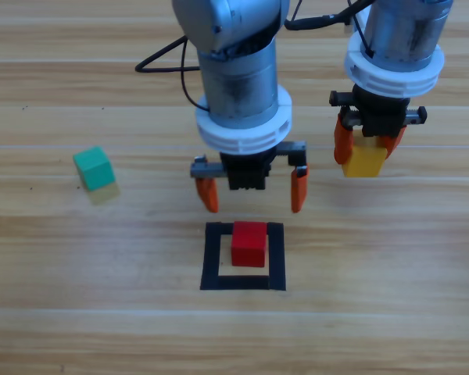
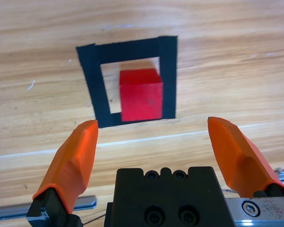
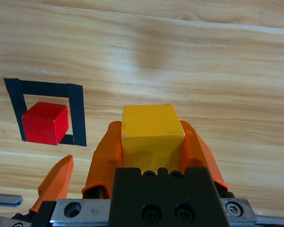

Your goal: Stack the blocks in the rectangular block: red at the bottom, yellow in the middle, green on top

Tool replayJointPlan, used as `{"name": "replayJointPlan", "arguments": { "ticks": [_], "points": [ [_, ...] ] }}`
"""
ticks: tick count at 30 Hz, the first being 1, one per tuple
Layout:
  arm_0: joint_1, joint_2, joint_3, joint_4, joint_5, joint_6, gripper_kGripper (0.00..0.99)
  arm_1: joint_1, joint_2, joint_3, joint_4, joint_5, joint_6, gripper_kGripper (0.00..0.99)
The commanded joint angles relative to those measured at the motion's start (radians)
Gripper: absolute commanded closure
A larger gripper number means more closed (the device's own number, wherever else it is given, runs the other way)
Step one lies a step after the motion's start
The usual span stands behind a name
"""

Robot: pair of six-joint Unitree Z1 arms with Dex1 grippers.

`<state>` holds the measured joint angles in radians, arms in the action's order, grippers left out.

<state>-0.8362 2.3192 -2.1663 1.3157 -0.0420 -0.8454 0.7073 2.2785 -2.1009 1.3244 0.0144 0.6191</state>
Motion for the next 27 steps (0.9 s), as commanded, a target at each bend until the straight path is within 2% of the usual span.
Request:
{"name": "replayJointPlan", "arguments": {
  "ticks": [1,7,16,22,27],
  "points": [
    [0.026,-0.043,0.095,0.008,0.005,0.022,0.0,0.064,-0.024,0.019,0.018,-0.014,0.045,0.99],
    [0.118,-0.152,0.234,0.008,0.028,0.085,0.0,0.152,-0.021,0.009,0.018,-0.002,0.126,0.99],
    [0.374,-0.33,0.424,0.003,0.051,0.29,0.0,0.216,0.027,-0.036,0.018,0.007,0.188,0.99],
    [0.509,-0.302,0.465,-0.047,0.053,0.474,0.0,0.244,0.111,-0.136,0.045,0.021,0.211,0.99],
    [0.551,-0.241,0.471,-0.102,0.053,0.566,0.0,0.259,0.203,-0.257,0.099,0.033,0.229,0.99]
  ]
}}
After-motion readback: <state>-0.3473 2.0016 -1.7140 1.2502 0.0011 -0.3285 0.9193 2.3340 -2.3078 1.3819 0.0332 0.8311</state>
